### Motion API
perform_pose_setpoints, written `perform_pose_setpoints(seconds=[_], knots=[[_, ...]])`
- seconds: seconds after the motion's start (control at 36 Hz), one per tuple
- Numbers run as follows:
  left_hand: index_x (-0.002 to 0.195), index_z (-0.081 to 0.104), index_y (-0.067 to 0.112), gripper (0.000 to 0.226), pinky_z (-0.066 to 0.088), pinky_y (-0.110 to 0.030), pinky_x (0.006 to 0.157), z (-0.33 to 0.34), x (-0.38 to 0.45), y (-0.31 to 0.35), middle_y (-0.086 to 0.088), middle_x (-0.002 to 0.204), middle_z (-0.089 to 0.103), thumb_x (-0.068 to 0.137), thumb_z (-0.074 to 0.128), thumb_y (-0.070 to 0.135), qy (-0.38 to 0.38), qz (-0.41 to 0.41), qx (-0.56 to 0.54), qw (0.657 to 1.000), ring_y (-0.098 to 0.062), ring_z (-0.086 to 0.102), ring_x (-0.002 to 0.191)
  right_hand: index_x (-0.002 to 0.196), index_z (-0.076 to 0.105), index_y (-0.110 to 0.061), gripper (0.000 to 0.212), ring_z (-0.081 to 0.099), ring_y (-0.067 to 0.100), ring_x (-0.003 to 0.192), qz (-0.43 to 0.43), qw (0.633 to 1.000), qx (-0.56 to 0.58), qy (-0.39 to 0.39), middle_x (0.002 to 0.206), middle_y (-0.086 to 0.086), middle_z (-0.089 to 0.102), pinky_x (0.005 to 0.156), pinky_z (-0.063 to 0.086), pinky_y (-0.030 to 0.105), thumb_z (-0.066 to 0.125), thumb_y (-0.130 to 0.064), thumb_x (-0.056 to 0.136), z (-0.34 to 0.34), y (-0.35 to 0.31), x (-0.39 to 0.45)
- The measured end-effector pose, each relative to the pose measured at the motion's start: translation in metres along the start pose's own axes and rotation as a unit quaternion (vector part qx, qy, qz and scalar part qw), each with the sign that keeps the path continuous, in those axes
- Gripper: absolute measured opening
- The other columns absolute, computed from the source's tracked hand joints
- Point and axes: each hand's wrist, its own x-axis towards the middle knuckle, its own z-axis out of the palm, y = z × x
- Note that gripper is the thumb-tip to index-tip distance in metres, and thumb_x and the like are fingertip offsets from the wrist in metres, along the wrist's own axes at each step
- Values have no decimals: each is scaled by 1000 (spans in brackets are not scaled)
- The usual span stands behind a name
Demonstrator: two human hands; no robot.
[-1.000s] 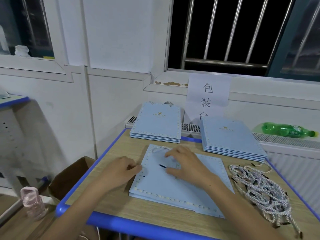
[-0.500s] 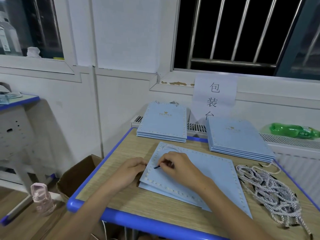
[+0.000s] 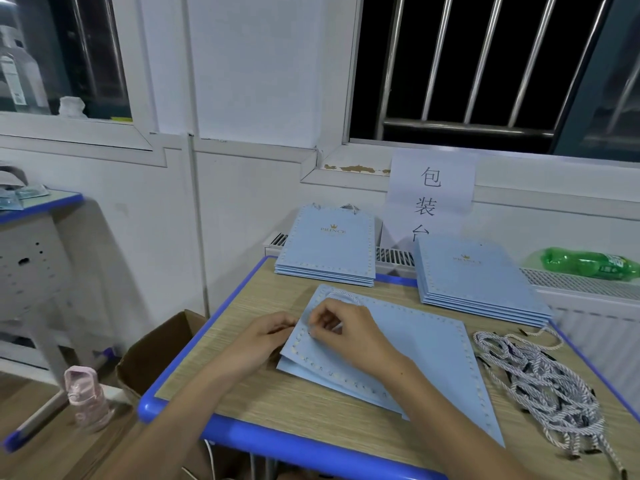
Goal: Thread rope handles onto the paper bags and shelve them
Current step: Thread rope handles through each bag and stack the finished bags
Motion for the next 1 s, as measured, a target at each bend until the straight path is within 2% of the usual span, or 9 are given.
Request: perform_pose_setpoints(seconds=[0.14,0.25,0.36,0.42,0.5,0.61,0.69,0.86,1.0], knots=[[103,71,14,22,51,-25,82,-3,0,0,-5,101,72,97,51,21,-50,2,83,995,-14,66,93,78,61,-24,20,59,-3,79,20,997,79,13,83,-9,65,75,45,13,67,-6,83,8,7,-5],[99,71,18,45,49,-45,91,-5,-2,-1,-4,102,71,79,53,54,-73,-20,147,986,-23,65,98,77,63,-23,19,60,-1,77,27,991,133,10,80,-9,65,76,47,16,70,-5,82,9,10,-6],[102,70,23,20,51,-29,85,-3,2,-3,3,103,71,94,55,34,-68,-46,85,993,-14,66,98,82,64,-21,17,59,-1,77,32,984,174,10,80,-11,64,75,47,15,70,-5,83,9,10,-6],[103,68,22,19,49,-20,78,-1,3,-1,6,99,72,97,51,24,-60,-56,40,996,-9,67,93,85,65,-21,17,59,-1,78,37,982,183,9,82,-9,64,77,48,15,68,-5,84,10,11,-7],[102,68,18,18,49,-18,75,2,1,0,4,96,72,96,51,22,-37,-50,24,998,-8,66,88,88,65,-23,20,58,-2,77,29,986,163,6,82,-9,62,76,46,14,65,-3,85,12,12,-9],[82,57,14,17,40,-8,56,4,3,-1,4,77,58,97,49,16,32,-46,36,998,-5,53,66,89,64,-21,21,56,-5,75,19,990,138,20,82,-11,61,72,43,10,61,-1,86,15,10,-10],[76,49,13,21,36,-11,53,4,5,-5,4,73,49,97,48,15,65,-42,66,995,-5,44,63,89,64,-20,18,56,-4,74,17,994,105,28,81,-9,61,70,43,10,61,-2,86,18,10,-11],[80,68,10,16,44,-18,58,7,3,-7,1,72,68,92,58,12,110,-20,52,992,-10,60,64,89,63,-22,17,54,-2,72,19,999,40,27,81,-9,60,68,43,10,58,-6,85,20,12,-10],[82,68,-9,29,42,-32,67,9,0,-2,-16,74,65,95,53,13,78,-26,23,996,-22,57,68,89,61,-22,16,53,-2,72,17,998,41,38,80,-12,58,68,42,10,57,-7,88,20,13,-10]])
